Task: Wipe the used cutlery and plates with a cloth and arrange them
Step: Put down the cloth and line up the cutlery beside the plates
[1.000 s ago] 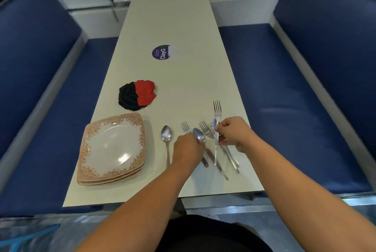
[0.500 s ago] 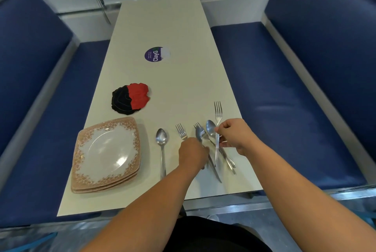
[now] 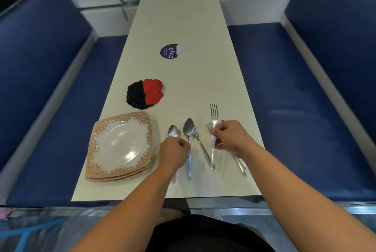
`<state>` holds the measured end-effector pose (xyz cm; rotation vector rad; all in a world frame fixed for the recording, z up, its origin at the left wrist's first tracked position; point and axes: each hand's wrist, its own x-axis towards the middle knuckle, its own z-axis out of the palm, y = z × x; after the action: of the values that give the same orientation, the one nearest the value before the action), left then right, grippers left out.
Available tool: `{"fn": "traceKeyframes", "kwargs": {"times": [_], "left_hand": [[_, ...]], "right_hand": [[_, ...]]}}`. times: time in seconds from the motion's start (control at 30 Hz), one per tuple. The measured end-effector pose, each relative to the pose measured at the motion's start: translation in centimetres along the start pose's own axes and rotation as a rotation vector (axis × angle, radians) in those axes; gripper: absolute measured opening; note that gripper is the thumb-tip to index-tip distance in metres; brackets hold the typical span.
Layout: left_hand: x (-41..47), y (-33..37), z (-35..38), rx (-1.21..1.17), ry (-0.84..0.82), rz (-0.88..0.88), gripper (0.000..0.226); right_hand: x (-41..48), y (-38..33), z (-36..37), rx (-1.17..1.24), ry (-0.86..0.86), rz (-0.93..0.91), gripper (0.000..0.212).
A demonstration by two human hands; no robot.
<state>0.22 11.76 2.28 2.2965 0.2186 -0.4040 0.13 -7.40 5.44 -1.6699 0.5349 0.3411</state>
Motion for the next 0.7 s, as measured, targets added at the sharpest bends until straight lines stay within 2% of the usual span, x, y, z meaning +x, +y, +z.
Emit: {"fn": "traceKeyframes", "kwargs": {"times": [0.47,0.7], "left_hand": [[0.06,-0.47,0.19,0.257,0.041,0.003,0.023],[0.05,-0.34,0.21,0.389,0.056,-0.002,0.035]], "right_hand": [[0.38,0.31,0.73,-0.014,-0.018,0.000,0.013],[0.26,0.59,0.75,-0.020,-0.022,0.003,0.014]]}}
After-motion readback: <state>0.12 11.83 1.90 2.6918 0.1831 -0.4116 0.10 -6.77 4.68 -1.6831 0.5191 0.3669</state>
